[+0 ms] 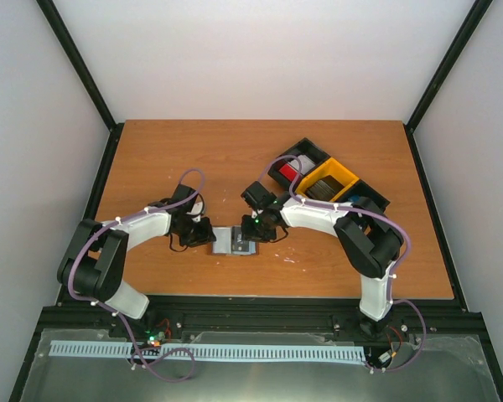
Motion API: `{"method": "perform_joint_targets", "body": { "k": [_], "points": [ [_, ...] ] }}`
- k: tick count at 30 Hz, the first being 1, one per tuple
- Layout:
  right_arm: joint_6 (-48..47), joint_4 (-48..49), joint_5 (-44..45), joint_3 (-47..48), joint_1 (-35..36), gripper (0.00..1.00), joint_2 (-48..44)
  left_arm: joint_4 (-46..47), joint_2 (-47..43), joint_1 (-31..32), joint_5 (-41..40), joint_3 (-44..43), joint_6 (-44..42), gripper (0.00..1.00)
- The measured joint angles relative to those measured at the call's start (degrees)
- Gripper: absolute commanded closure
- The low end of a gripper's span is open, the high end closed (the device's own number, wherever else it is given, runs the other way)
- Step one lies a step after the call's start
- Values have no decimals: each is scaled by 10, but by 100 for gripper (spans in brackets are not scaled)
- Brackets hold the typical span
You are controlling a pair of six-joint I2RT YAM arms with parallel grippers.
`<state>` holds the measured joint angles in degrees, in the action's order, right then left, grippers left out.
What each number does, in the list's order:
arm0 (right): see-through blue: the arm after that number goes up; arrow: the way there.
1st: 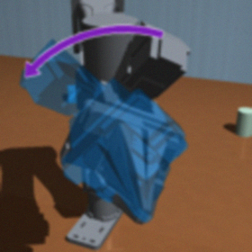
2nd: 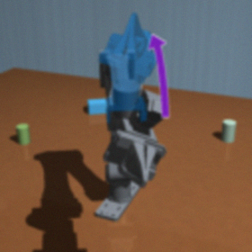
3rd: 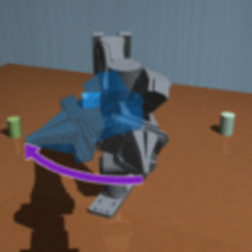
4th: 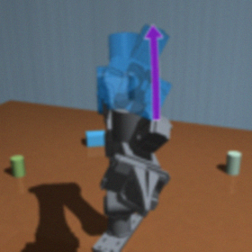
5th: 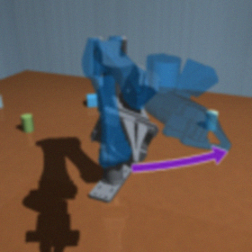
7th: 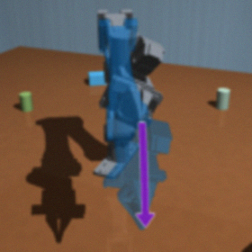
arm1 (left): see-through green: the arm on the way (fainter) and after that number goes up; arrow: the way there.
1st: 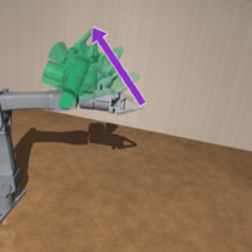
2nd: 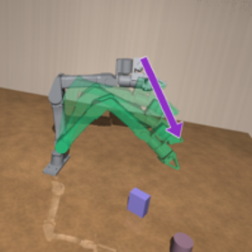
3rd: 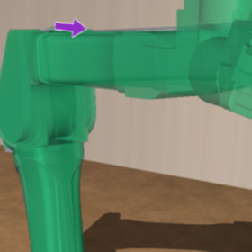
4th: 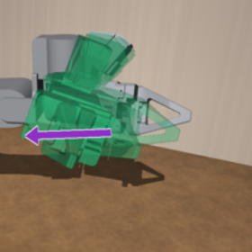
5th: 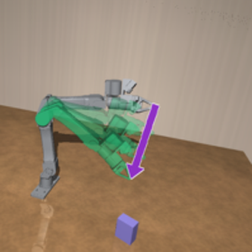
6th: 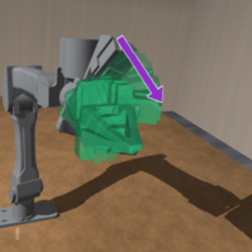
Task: Put the credit cards into the card holder
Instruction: Turn over the card slot in the card holder.
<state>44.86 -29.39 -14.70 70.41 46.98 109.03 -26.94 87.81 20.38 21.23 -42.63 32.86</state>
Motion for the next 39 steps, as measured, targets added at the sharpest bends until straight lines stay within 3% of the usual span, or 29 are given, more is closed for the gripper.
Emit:
{"method": "perform_joint_targets", "body": {
  "k": [8, 22, 30, 39],
  "points": [
    [0, 23, -29, -3, -4, 65, 7, 0, 0, 0, 1, 0, 0, 76],
    [30, 163, -134, -71, -30, 63, 1, 1, 2, 0, 3, 0, -4, 77],
    [32, 188, -151, -76, -30, 64, 1, 1, 3, 0, 13, 0, -5, 77],
    [27, 212, -169, -79, -30, 55, -1, 3, 7, 0, 19, 0, -9, 77]
  ]
}}
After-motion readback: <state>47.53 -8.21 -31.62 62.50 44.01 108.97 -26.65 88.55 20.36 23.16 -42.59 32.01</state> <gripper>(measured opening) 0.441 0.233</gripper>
